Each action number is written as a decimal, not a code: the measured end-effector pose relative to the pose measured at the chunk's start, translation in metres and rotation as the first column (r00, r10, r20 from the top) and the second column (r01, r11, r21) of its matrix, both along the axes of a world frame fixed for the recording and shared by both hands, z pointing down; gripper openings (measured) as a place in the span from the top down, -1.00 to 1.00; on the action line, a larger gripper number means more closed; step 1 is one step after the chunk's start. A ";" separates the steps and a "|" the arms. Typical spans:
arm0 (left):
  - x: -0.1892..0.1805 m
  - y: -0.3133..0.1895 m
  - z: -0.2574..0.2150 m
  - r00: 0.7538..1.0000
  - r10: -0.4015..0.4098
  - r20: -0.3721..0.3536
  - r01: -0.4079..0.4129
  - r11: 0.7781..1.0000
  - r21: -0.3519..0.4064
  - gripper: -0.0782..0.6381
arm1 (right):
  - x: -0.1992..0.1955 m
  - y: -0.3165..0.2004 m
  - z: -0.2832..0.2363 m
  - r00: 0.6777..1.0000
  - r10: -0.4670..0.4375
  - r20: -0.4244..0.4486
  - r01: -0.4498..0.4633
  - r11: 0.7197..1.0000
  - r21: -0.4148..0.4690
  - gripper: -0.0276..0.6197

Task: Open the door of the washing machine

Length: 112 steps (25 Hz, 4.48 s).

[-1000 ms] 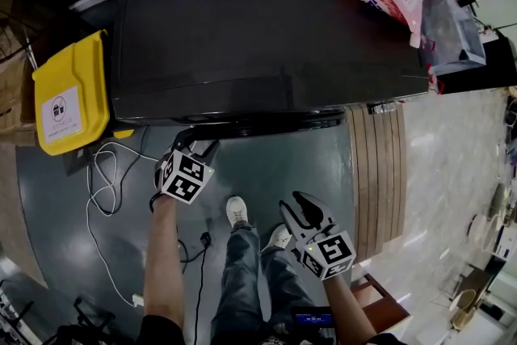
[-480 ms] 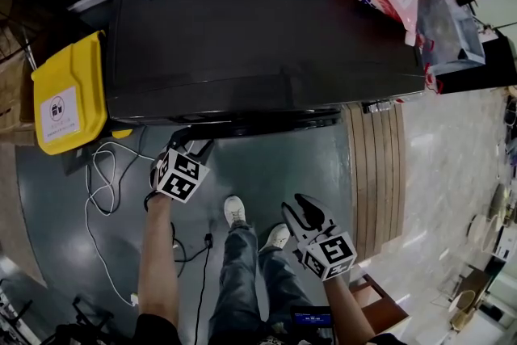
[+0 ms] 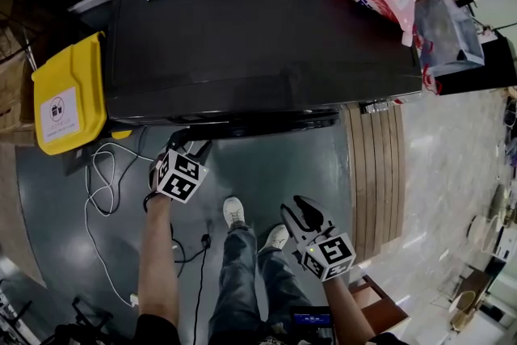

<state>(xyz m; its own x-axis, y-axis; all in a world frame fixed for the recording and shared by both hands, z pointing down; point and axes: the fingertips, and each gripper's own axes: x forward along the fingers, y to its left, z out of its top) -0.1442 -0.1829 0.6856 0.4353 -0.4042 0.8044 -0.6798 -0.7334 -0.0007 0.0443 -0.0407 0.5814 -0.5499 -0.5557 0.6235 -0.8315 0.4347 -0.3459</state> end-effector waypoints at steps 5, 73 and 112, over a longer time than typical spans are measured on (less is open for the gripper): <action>0.002 0.001 0.000 1.000 0.030 0.003 -0.030 0.999 -0.017 0.37 | 0.003 0.002 0.002 1.000 0.007 0.001 -0.007 1.000 -0.010 0.46; 0.093 0.211 0.005 0.974 -0.213 -0.077 0.211 0.977 -0.038 0.50 | 0.101 0.124 -0.030 0.998 0.057 0.014 -0.058 0.990 0.130 0.57; 0.282 0.362 -0.212 0.871 0.008 -0.490 0.007 1.000 0.029 0.78 | 0.167 0.186 -0.176 0.963 0.267 -0.031 -0.249 0.930 0.272 0.91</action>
